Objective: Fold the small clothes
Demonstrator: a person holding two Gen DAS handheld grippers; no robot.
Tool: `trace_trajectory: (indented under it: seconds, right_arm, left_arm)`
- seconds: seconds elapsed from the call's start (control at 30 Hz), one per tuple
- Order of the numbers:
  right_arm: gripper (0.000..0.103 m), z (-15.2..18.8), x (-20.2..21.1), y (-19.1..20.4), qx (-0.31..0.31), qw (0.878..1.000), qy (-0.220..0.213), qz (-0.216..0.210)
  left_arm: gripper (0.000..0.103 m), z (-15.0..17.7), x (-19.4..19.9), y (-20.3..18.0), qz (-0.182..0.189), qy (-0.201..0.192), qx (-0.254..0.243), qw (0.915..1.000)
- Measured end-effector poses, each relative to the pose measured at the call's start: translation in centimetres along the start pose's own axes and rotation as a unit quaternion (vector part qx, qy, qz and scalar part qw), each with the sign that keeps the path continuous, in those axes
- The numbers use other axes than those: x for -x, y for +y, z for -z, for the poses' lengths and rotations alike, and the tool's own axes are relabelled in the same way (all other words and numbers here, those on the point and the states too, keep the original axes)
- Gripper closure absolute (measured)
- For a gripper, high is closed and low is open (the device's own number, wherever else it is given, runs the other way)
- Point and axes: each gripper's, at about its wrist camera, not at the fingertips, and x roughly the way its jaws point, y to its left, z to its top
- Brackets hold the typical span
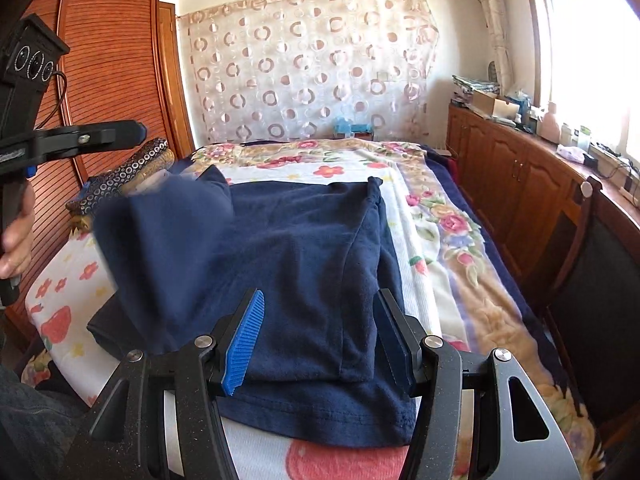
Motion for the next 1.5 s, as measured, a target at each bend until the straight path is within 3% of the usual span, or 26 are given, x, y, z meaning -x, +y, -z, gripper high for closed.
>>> trace_trajectory:
  seconds: [0.03, 0.1, 0.17, 0.4, 0.53, 0.7, 0.77, 0.83, 1.03, 1.17, 1.43, 1.5]
  right_arm:
    - [0.044, 0.0, -0.4, -0.1, 0.000, 1.000, 0.001, -0.001]
    - [0.044, -0.4, -0.9, -0.2, 0.000, 1.000, 0.002, -0.006]
    - [0.044, -0.6, -1.2, -0.4, 0.003, 1.000, 0.002, -0.012]
    - [0.041, -2.3, -3.7, 1.1, 0.052, 0.998, 0.016, -0.039]
    - [0.041, -2.6, -6.8, 1.6, 0.075, 0.993, 0.061, -0.069]
    - [0.041, -2.3, -10.3, 1.2, 0.104, 0.985, 0.122, -0.068]
    - [0.056, -2.7, -10.5, 1.0, 0.108, 0.983, 0.127, -0.076]
    - [0.092, -2.9, -10.1, 0.8, 0.118, 0.982, 0.123, -0.082]
    - [0.094, -4.1, -5.7, 0.2, 0.097, 0.988, 0.060, -0.106]
    - [0.094, -4.4, -1.8, -1.4, 0.094, 0.991, 0.035, -0.094]
    - [0.093, -0.5, -2.6, -7.5, 0.060, 0.993, 0.103, -0.014]
    - [0.083, -0.2, -2.6, -8.1, 0.055, 0.993, 0.105, -0.014]
  left_arm:
    - [0.031, 0.2, 0.2, 0.2, -0.002, 0.000, 0.003, 1.0000]
    - [0.025, 0.6, 0.5, 0.6, -0.016, -0.007, 0.007, 0.9998]
    - [0.025, 1.2, 1.0, 1.3, -0.037, -0.013, 0.009, 0.9992]
    - [0.024, 4.6, 1.7, 4.2, -0.058, -0.005, 0.043, 0.9974]
    - [0.024, 6.2, 1.8, 5.4, -0.073, 0.004, 0.059, 0.9956]
    - [0.024, 7.9, 2.2, 7.0, -0.087, 0.005, 0.080, 0.9930]
    - [0.024, 8.3, 2.3, 7.4, -0.091, 0.004, 0.087, 0.9920]
    - [0.024, 8.5, 2.2, 7.9, -0.093, 0.004, 0.093, 0.9913]
    - [0.024, 8.9, 2.5, 8.2, -0.101, 0.000, 0.092, 0.9907]
    - [0.024, 8.8, 2.9, 7.9, -0.103, -0.007, 0.087, 0.9908]
    - [0.024, 8.6, 3.3, 7.3, -0.116, -0.019, 0.077, 0.9901]
    - [0.024, 8.6, 3.4, 7.3, -0.122, -0.021, 0.076, 0.9894]
